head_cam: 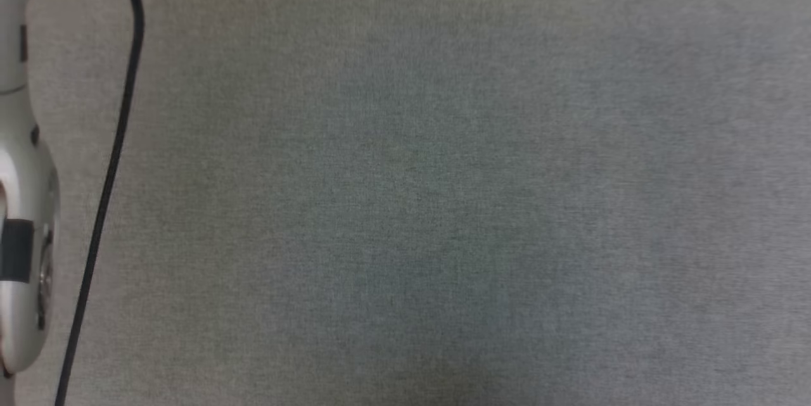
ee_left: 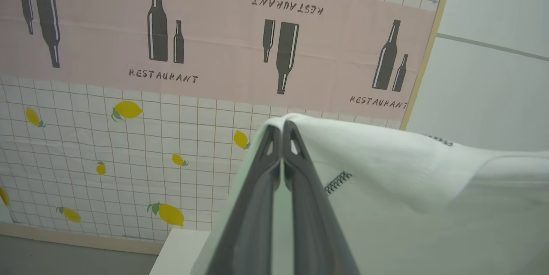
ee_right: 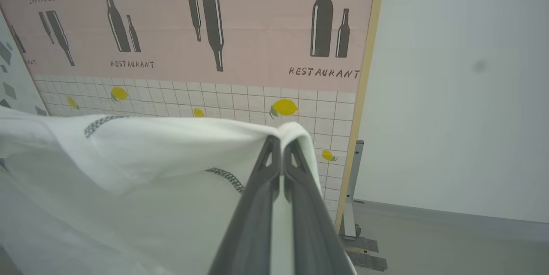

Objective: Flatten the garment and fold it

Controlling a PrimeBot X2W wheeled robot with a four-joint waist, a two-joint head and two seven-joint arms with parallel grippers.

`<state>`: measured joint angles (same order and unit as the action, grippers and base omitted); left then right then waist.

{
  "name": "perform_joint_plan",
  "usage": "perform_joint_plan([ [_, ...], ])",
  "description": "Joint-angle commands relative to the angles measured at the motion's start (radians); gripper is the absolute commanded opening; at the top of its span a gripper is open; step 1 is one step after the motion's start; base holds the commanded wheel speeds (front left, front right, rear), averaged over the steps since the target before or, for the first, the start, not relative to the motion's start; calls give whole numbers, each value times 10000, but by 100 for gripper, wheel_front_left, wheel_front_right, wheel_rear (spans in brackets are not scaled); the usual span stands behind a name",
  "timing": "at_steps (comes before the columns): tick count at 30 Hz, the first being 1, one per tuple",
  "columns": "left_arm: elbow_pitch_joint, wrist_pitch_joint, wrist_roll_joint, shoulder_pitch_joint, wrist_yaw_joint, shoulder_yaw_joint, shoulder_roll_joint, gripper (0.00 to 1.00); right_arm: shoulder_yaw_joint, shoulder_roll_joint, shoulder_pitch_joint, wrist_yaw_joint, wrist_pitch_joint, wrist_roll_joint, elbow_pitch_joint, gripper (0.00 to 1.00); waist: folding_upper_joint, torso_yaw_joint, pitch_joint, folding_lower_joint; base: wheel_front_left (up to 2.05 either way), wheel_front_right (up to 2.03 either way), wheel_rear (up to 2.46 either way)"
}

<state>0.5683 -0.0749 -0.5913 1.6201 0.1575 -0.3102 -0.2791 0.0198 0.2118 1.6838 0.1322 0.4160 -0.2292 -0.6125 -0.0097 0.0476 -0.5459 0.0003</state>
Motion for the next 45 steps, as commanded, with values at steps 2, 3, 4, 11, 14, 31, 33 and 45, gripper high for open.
perform_joint_plan([
  [2, 219, 211, -71, -377, -185, -77, 77, 0, -264, 183, -223, -15, -134, -378, -122, 0, 94, 206, -730, -3, 0, 0, 0],
  [3, 332, 278, -137, -509, -288, -108, 153, 0, -446, 295, -382, -15, -150, -538, -154, 0, 94, 248, -772, -3, 0, 0, 0],
  [4, 421, 334, -209, -619, -375, -126, 240, 0, -566, 400, -527, -15, -161, -689, -163, 0, 94, 307, -795, -3, 0, 0, 0],
  [11, 1042, 945, -692, -1842, -1247, -266, 607, 0, -1773, 1428, -2471, -15, -503, -2058, 379, 0, 94, 601, -176, -3, 0, 0, 0],
  [14, 1169, 1170, -868, -2593, -1623, -315, 593, 0, -2090, 1799, -3724, -15, -637, -2722, 862, 0, 94, 664, 440, -3, 0, 0, 0],
  [31, -2280, 592, -2524, -11264, -1584, -679, 178, 0, -799, 1622, -12887, -15, -1321, -4489, 3612, 0, 94, 602, 4631, -3, 0, 0, 0],
  [33, -2942, 318, -2659, -12273, -1224, -683, -12, 0, -522, 1433, -13754, -15, -1145, -4366, 3988, 0, 94, 564, 4867, -3, 0, 0, 0],
  [45, -5458, -1681, -2752, -16447, 573, -1327, -1365, 0, 809, 671, -17786, -15, 1016, -2709, 6118, 0, 94, 500, 5671, -3, 0, 0, 0],
])
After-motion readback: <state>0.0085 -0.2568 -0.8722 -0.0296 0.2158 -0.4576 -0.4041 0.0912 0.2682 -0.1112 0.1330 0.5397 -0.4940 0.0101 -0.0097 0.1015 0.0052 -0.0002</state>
